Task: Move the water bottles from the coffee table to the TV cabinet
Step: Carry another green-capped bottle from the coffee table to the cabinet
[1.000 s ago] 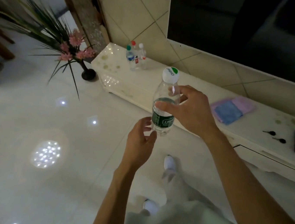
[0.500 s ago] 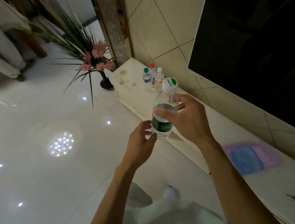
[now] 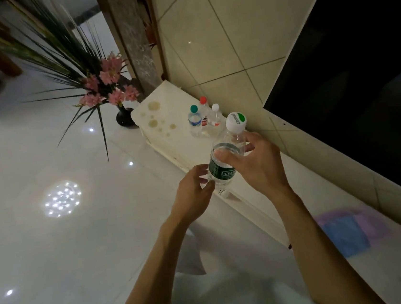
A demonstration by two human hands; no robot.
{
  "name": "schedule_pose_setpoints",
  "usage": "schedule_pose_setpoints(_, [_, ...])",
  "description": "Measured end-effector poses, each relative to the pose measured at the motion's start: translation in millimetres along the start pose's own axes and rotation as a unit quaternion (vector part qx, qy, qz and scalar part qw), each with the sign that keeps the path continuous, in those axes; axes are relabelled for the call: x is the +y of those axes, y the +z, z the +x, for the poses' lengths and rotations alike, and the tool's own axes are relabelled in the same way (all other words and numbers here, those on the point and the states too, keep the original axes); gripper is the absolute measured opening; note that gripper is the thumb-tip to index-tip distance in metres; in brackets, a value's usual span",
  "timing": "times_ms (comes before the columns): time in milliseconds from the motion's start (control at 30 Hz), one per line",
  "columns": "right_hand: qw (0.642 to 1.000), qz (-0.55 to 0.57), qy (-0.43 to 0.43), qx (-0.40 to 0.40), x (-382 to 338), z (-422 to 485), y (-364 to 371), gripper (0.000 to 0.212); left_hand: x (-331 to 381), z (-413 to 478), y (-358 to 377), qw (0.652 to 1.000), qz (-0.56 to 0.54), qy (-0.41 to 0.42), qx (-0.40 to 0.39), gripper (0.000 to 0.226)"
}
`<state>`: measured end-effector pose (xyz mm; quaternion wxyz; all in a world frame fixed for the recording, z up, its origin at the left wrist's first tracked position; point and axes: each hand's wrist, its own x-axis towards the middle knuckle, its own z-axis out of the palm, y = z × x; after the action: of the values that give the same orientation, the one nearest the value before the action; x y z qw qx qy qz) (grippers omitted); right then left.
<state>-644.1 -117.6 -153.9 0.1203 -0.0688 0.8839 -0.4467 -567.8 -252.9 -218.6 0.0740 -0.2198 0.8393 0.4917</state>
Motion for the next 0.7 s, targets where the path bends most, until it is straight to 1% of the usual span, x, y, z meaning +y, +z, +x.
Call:
schedule_pose_setpoints(100, [0.999,0.001,0.032,0.012,-12.7,41.8,29.4,0.068,-8.9,55.7,-23.1,0.999,-0.006,-0.015,-0.036,0.045])
schedule_pose_setpoints(167, [0.998,0.002,0.063,0.021,-21.8,63.7,47.6,0.065,-13.0,86.9,-38.3,0.997,-0.001,-0.031,-0.073,0.047])
schedule_pose_setpoints(300, [0.994,0.005,0.1,0.033,-26.9,98.1,81.3,0.06,-30.2,147.4,-60.2,0.988,0.029,-0.038,-0.144,0.045])
schedule_pose_setpoints(367, [0.992,0.008,0.119,0.038,-21.0,109.9,96.0,0.06,-36.5,172.1,-67.3,0.983,0.044,-0.043,-0.173,0.044])
schedule_pose_setpoints(467, [0.988,0.016,0.153,0.03,-8.1,127.0,112.3,0.064,-47.6,200.7,-70.1,0.975,0.067,-0.055,-0.206,0.043])
schedule_pose_setpoints(533, [0.984,0.011,0.178,0.007,-0.1,139.8,120.7,0.062,-56.9,215.6,-68.1,0.969,0.079,-0.069,-0.223,0.045])
schedule_pose_setpoints(600, [0.982,0.006,0.189,0.0,8.3,151.3,129.2,0.06,-65.7,228.8,-62.0,0.964,0.085,-0.079,-0.238,0.046])
schedule_pose_setpoints(700, [0.98,0.011,0.199,0.02,26.1,170.3,144.9,0.06,-74.4,251.3,-49.9,0.959,0.087,-0.097,-0.251,0.048])
